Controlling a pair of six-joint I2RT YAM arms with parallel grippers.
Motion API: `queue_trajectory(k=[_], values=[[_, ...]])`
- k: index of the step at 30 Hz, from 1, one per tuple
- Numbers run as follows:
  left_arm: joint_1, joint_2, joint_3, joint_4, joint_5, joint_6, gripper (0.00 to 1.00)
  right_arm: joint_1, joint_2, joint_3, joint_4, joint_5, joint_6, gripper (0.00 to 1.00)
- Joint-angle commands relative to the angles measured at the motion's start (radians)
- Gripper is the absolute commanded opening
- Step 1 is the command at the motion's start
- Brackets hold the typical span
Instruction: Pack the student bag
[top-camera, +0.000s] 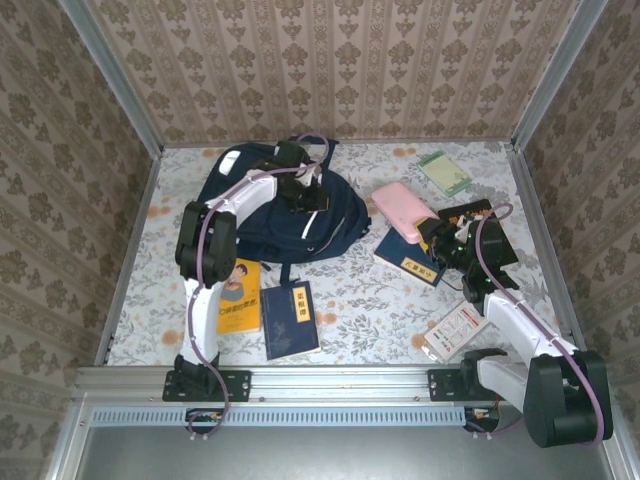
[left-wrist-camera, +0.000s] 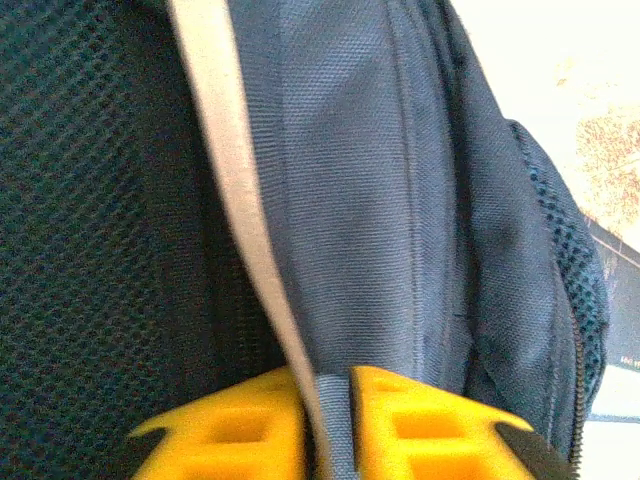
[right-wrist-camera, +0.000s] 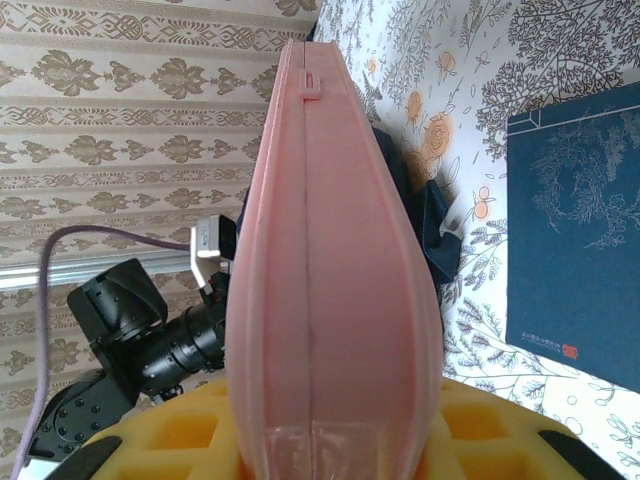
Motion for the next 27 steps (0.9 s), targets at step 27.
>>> queue_trajectory(k=[27], values=[[0.118,-0.193,0.448,-0.382,0.281,0.094,0.00,0.125,0.139,0.340,-0.237,-0.141,-0.326,0.24]])
